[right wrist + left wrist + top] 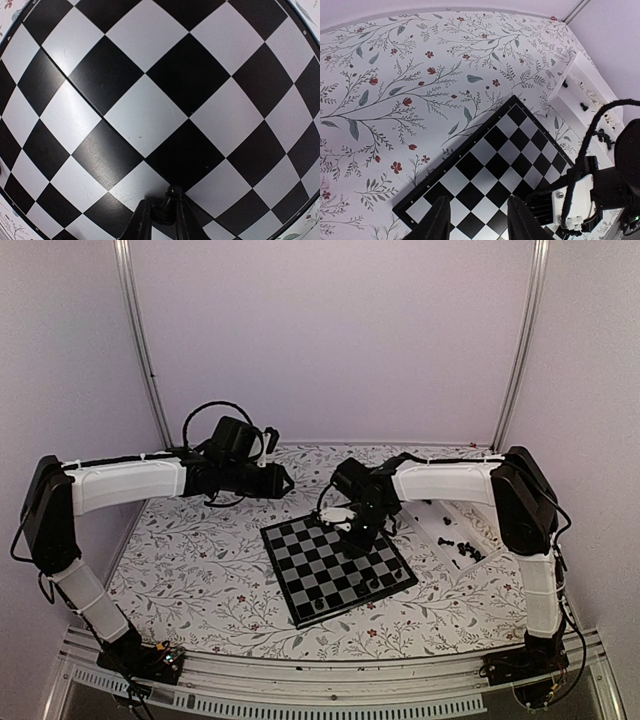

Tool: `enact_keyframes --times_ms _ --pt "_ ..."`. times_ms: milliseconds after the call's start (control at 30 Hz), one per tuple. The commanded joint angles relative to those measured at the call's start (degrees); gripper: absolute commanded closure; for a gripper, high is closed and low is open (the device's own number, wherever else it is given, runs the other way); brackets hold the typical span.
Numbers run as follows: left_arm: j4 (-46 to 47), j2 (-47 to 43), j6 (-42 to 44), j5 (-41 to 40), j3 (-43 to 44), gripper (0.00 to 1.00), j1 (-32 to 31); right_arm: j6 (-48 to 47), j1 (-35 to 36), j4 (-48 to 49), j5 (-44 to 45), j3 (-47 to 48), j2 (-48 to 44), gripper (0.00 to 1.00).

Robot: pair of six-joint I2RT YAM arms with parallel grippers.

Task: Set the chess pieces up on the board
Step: Pick up the chess piece from the chessboard, then place the chess piece on the chessboard.

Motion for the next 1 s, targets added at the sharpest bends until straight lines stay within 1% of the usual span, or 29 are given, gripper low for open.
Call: enact_keyframes --times_ms 0,167,300,467,600,800,967 --pt "0.88 0.23 0.0 0.92 -0.72 0.6 0.1 0.19 -2.06 -0.96 1.73 -1.6 2.41 0.84" --pt "1.15 0.59 -0.2 1.74 -0.7 0.6 0.06 -0.86 -3.96 0.26 -2.02 -2.89 0.06 0.9" --pt "4.14 0.64 -0.92 4.83 -1.74 0.6 0.12 -3.74 -4.69 4.4 -5.4 -6.58 -5.76 0.91" --pt "11.04 1.55 -3.53 13.9 -3.4 0.6 0.03 -7.85 -4.94 9.76 -10.12 -10.89 -13.6 0.91" --pt "17.36 3.5 -7.3 21.47 -4.28 0.6 -0.01 -8.9 -5.4 11.76 -13.53 -11.76 -18.21 0.91" --pt "26.73 7.44 -14.84 29.72 -6.28 0.62 -0.46 -9.53 -5.5 13.17 -17.8 -11.99 -20.95 0.91" --pt "34.01 10.19 -19.91 36.17 -7.23 0.63 -1.1 -9.07 -5.5 12.87 -18.31 -10.89 -21.01 0.9"
